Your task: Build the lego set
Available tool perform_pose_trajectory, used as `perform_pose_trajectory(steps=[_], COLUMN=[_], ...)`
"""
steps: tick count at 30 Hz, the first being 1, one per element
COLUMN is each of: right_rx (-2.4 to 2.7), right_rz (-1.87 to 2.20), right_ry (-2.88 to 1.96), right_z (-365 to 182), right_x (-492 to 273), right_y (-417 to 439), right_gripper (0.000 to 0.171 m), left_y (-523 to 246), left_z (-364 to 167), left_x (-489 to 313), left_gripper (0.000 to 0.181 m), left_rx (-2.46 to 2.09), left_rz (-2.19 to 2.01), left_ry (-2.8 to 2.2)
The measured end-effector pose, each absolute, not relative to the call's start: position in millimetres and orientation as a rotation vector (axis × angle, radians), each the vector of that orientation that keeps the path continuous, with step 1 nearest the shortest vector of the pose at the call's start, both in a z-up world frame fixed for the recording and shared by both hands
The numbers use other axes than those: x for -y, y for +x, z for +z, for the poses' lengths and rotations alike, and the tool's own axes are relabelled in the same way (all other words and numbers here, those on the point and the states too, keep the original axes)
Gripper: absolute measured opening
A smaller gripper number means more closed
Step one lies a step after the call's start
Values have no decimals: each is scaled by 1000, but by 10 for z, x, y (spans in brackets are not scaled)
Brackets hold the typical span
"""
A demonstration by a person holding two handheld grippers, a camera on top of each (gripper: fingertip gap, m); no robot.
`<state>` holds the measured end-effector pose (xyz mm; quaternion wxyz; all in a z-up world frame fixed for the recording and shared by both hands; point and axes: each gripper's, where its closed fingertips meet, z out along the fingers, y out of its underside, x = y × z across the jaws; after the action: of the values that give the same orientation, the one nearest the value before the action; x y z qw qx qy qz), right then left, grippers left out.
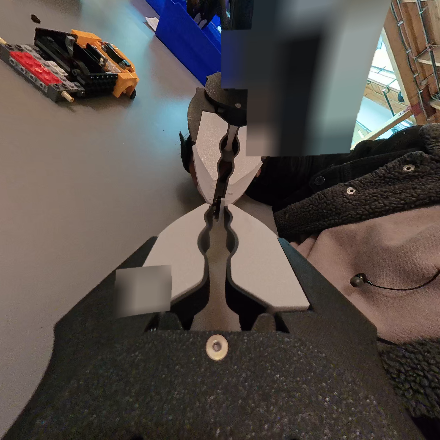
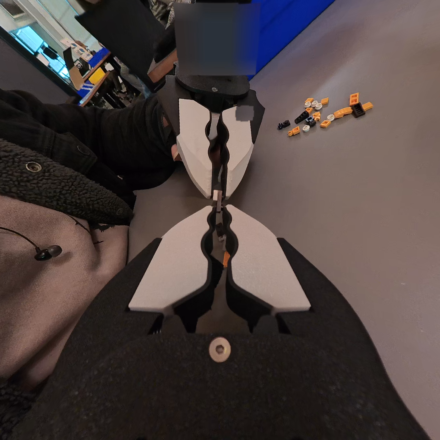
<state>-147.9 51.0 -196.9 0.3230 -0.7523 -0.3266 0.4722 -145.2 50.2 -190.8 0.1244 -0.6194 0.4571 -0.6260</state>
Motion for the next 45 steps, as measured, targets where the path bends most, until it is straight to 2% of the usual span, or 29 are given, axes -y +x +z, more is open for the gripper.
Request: perform_pose_trajectory(steps=[26,29,35,40,45], right_rx=[815,801,798,805,832], right_rz=[1252,1258,1268,1286,1286], right_ry=[-1887,-1890,-1898,-1929,-1948], right_z=[-1818,-1814,-1827,-1877,-1921], right_x=[-557,-570,-568,-544,-512], right_y=[-1452,-1429,-1422,-1434,-1468], right_gripper=[5,5,5,5,5], left_y=[-1446,-1463,-1475,-1458,-1446], left_z=[-1792,-1781,-1800,-1836,-1912], left_x=[-551,-589,-618,-531,-478], left_gripper=[7,0,0,10,8], left_rx=[-1197,-1173,-1187,-1264,-1335], left_rz=[-1975,-1983,-1943,-1915,-1844], left_ry=[-1799,-1798,-1800,-1789,-1805])
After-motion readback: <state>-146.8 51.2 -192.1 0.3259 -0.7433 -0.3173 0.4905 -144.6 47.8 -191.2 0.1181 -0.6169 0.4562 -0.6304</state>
